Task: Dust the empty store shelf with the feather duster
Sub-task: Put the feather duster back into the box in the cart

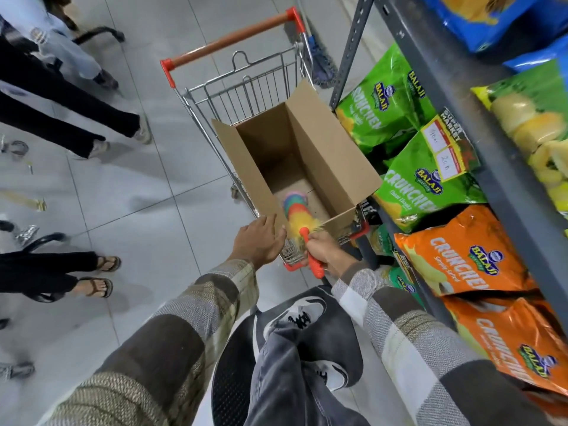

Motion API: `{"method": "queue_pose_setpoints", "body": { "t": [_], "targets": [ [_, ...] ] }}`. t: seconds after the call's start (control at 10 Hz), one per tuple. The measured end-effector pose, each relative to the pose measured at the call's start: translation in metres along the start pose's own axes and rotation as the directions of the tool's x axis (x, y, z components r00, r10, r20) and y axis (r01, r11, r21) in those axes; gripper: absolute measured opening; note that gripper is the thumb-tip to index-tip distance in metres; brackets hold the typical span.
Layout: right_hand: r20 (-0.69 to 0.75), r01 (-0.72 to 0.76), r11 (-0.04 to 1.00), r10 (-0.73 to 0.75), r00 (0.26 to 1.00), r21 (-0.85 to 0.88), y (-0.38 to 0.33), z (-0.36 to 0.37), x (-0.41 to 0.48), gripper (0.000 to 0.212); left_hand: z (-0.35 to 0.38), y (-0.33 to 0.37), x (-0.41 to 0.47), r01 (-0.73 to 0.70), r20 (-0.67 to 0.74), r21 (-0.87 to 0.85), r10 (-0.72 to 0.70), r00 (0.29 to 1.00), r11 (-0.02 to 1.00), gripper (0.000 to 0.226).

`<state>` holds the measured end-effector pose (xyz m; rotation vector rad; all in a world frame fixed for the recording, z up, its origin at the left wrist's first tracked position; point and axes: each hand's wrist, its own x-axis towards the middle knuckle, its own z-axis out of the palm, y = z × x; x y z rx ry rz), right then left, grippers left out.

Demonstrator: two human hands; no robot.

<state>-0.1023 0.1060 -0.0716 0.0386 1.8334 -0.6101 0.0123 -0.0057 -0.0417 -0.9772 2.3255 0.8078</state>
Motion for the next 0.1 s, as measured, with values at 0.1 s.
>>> {"method": "queue_pose_setpoints", "body": {
  "t": [0.1],
  "targets": [
    [-0.081, 0.122, 0.976, -0.138, 0.987, -0.182, -0.0035, -0.0025, -0.0225, 0.026, -0.0112, 0.0092, -0.0121, -0.007, -0.046, 0.026, 0.008, 0.999, 1.000, 0.061]
  ]
}}
